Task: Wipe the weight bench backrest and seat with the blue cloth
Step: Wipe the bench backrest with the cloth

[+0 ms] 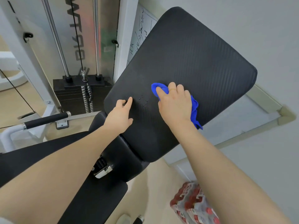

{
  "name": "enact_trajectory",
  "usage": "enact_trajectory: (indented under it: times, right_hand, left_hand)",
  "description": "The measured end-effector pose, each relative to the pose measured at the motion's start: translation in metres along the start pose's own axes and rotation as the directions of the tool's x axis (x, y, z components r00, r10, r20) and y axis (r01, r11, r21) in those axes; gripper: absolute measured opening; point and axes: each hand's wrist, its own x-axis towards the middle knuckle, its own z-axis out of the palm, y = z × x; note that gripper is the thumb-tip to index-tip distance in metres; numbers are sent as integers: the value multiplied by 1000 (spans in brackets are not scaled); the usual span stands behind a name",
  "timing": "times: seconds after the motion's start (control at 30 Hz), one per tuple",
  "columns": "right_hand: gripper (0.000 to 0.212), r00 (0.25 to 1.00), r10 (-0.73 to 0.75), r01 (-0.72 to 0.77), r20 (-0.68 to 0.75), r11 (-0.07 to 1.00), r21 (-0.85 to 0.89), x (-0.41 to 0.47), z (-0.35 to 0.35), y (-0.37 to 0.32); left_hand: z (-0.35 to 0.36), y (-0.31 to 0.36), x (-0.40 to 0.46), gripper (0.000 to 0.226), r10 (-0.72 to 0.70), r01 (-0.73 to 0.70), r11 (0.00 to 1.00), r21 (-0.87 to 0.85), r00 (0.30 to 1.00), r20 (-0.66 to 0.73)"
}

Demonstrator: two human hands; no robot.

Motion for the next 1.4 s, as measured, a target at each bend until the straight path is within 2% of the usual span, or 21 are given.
enact_trajectory:
  times: [0.07, 0.1, 0.13, 0.2, 0.23, 0.3, 0.37, 0.43, 0.5, 0.57, 0.6, 0.67, 0.7, 0.77, 0.8, 0.87, 1.0, 1.17, 1.23, 1.33, 1.4]
  right_hand:
    - [33, 997, 78, -79, 20, 993, 82, -10, -3, -16]
    - [34, 995, 37, -48, 91, 992, 118, -24, -5, -26]
    - [34, 981, -61, 33, 185, 988, 149, -41, -6, -35]
    - [34, 870, -292, 223, 398, 952, 210, -65, -7, -45]
    - [34, 843, -332, 249, 423, 938, 240, -61, -7, -41]
    - [32, 889, -286, 234, 357, 955, 184, -37, -7, -31]
    - [29, 977, -135, 128, 165, 990, 53, -6, -9, -21]
    - [33, 994, -3, 1, 109, 1000, 15, 10, -5, -18]
    - [42, 994, 29, -33, 101, 999, 37, 10, -3, -24]
    - [45, 984, -138, 132, 109, 989, 64, -3, -7, -36]
    - [44, 947, -260, 250, 187, 965, 75, -12, -4, -43]
    - [38, 798, -492, 463, 348, 870, 170, -21, 0, -47]
    - [36, 770, -518, 494, 374, 854, 165, -12, 2, -42]
    - [32, 860, -432, 435, 272, 899, 51, 16, 1, -30]
    - [29, 927, -334, 340, 170, 940, -5, 30, 0, -24]
    - [25, 988, -157, 157, 10, 987, -35, 53, 1, -18]
    - [35, 982, -191, 191, 7, 981, -23, 36, 9, -41]
    - [34, 850, -443, 421, 286, 896, 140, 11, 13, -69]
    - [30, 897, -379, 374, 227, 925, 65, 36, 8, -61]
    - [26, 994, -111, 111, -4, 994, 19, 74, 7, -46]
    - [33, 998, -64, 63, 10, 998, 10, 75, 12, -48]
  left_hand:
    - [-1, -2, 0, 79, -3, 3, 1000, -2, 1000, 8]
    - [-1, -2, -1, 79, 2, -2, 1000, 4, 1000, 9]
    - [-3, -2, 0, 79, 16, -16, 1000, 15, 1000, 5]
    - [-6, -4, 3, 75, 40, -40, 999, 20, 999, 11]
    - [-8, -6, 4, 73, 53, -54, 999, 10, 998, 13]
    - [-13, -13, 9, 66, 88, -88, 996, -27, 996, 13]
    - [-19, -18, 13, 57, 108, -107, 991, -83, 994, 11]
    - [-25, -23, 17, 52, 131, -130, 984, -125, 991, 1]
    - [-31, -27, 23, 52, 166, -168, 977, -131, 986, -26]
    - [-36, -31, 32, 55, 156, -167, 976, -140, 984, -86]
    - [-38, -31, 38, 56, 150, -165, 978, -131, 982, -116]
    - [-39, -30, 48, 61, 141, -157, 984, -89, 977, -161]
    - [-39, -30, 53, 66, 120, -137, 987, -78, 974, -193]
    - [-39, -28, 61, 80, 57, -81, 992, -97, 972, -228]
    - [-40, -28, 64, 86, 32, -57, 992, -112, 975, -219]
    - [-41, -29, 68, 94, -9, -10, 994, -112, 985, -171]
    - [-42, -32, 71, 86, -22, 14, 996, -86, 995, -94]
    - [-46, -38, 72, 80, -10, 4, 993, -118, 999, -46]
    - [-47, -37, 72, 81, 1, -6, 994, -110, 999, -46]
    - [-48, -37, 71, 80, 0, -7, 991, -135, 999, -55]
    - [-47, -38, 71, 80, 0, -8, 988, -152, 999, -54]
